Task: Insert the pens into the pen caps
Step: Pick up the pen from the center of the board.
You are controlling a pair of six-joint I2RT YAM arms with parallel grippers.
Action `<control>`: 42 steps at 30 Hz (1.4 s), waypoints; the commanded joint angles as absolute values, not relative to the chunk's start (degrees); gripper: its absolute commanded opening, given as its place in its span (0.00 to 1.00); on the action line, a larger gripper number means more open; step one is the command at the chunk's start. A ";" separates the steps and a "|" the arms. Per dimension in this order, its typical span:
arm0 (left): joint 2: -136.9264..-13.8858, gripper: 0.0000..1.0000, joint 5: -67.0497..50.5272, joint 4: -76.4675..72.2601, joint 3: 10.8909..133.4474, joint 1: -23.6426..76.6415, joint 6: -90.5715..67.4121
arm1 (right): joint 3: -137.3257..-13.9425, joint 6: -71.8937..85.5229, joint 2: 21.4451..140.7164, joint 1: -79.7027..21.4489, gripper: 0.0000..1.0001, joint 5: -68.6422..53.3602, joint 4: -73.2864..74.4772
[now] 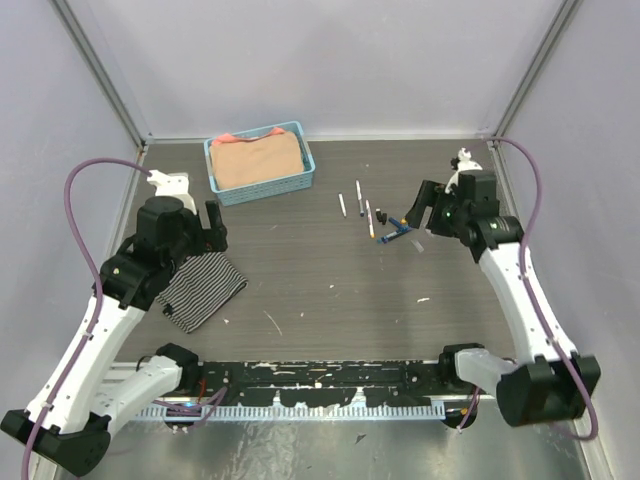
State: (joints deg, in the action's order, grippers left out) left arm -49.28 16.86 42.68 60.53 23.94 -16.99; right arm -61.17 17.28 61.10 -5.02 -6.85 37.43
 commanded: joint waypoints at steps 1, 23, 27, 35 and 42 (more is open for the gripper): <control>-48.62 0.98 15.13 40.99 59.61 24.09 -16.44 | -65.07 14.64 68.12 -6.53 0.83 -7.15 36.08; -49.69 0.98 13.15 44.48 58.05 24.08 -16.35 | -84.59 11.92 107.99 -19.63 0.49 0.85 31.12; -49.59 0.98 13.92 44.88 57.75 24.08 -16.13 | -86.77 11.91 111.33 -20.01 0.47 2.79 31.53; -50.26 0.98 13.23 44.74 57.90 24.09 -16.13 | -87.96 11.70 115.12 -20.63 0.42 5.75 32.30; -50.35 0.98 13.53 44.74 57.92 24.08 -16.09 | -88.29 11.58 117.01 -20.84 0.36 4.95 32.35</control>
State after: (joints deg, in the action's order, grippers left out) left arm -50.39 13.82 44.31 58.70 23.94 -16.36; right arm -85.69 12.16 116.60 -20.49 4.08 32.95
